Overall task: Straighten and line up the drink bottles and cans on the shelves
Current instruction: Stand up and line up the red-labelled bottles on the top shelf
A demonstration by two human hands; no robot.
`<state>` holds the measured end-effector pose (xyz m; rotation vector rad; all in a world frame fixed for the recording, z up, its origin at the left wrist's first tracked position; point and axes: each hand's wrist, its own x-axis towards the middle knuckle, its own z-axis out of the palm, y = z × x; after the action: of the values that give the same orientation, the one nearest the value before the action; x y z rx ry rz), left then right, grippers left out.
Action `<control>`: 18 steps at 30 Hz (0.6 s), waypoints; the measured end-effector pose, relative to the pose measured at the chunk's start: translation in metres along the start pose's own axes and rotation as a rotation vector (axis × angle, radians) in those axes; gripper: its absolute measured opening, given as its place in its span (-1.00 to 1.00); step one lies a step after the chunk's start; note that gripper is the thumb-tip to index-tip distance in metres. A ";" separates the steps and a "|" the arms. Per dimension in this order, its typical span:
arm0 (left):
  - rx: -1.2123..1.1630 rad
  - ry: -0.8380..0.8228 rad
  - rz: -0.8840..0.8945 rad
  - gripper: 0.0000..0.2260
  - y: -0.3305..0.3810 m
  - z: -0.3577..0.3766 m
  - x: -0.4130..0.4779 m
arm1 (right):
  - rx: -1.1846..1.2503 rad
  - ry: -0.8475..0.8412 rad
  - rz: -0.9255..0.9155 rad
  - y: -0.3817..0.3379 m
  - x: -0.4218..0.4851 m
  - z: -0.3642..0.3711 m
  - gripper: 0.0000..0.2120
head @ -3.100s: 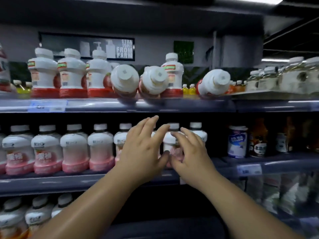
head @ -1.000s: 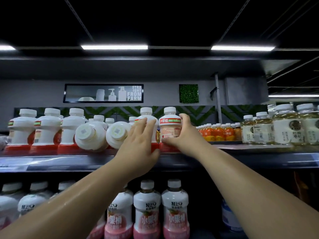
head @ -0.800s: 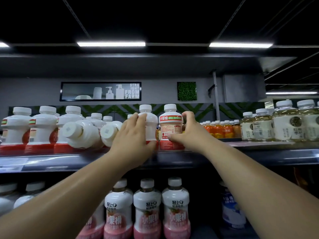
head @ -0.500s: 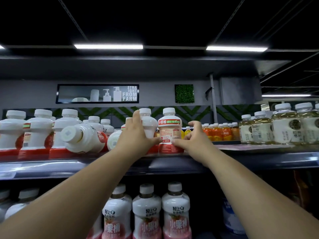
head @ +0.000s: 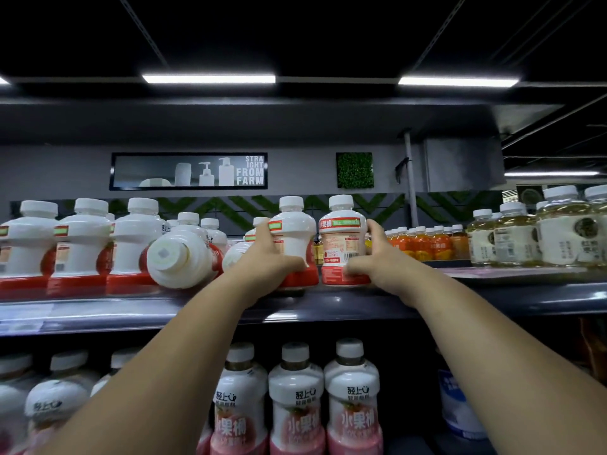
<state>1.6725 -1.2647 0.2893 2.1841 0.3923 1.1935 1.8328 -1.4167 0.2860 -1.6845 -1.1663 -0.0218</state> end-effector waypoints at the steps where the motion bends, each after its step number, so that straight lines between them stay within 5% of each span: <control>1: 0.033 0.015 0.019 -0.21 0.000 0.001 -0.002 | -0.008 0.013 -0.003 0.000 -0.002 0.000 0.03; 4: 0.208 0.089 0.048 -0.14 0.001 0.006 -0.008 | -0.079 0.094 -0.034 0.000 -0.010 0.001 0.01; 9: 0.060 -0.033 0.019 -0.18 0.000 0.002 -0.008 | -0.084 0.026 -0.004 -0.004 -0.012 0.000 0.10; 12: 0.195 0.059 0.051 -0.07 0.001 0.005 -0.011 | -0.112 0.094 -0.028 -0.003 -0.017 0.000 0.14; 18: 0.018 -0.048 0.044 -0.31 -0.003 0.002 -0.008 | -0.089 0.028 0.000 -0.002 -0.015 0.000 0.10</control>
<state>1.6702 -1.2674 0.2813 2.2428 0.3373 1.1636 1.8235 -1.4272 0.2799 -1.7570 -1.1587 -0.0981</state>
